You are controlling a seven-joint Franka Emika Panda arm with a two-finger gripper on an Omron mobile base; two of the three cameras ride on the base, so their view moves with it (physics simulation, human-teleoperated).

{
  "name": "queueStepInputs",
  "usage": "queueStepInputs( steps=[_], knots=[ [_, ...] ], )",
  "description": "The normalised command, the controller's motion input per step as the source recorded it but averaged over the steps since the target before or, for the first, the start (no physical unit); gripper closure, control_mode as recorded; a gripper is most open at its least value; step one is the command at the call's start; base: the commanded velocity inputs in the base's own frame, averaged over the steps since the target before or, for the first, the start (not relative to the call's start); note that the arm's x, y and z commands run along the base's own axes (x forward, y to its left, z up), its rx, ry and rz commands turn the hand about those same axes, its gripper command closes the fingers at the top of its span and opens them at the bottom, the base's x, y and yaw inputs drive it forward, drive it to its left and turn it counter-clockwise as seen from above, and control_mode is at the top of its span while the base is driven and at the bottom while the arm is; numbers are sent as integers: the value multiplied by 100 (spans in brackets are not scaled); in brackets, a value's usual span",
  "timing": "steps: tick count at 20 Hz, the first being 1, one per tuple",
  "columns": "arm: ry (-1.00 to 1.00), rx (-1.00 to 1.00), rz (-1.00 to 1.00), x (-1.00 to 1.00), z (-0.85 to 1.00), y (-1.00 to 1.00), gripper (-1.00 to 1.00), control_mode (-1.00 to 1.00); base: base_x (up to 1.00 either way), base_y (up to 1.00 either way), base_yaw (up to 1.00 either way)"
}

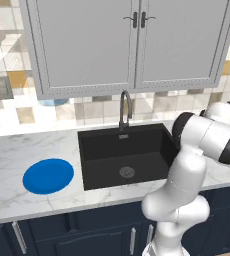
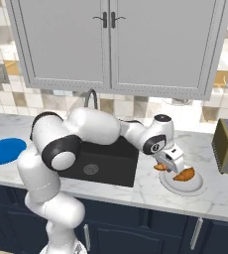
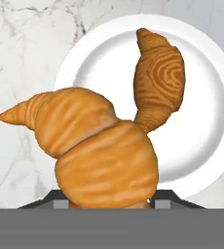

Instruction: Place the pastries on the plates.

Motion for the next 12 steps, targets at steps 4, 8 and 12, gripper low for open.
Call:
queueStepInputs(
  steps=[4,8,12],
  knots=[
    [6,0,16,-9,32,83,100,-100,0,0,0],
    [6,0,18,-5,28,93,100,-100,0,0,0],
    [5,0,19,-8,12,100,100,-100,0,0,0]
  ],
)
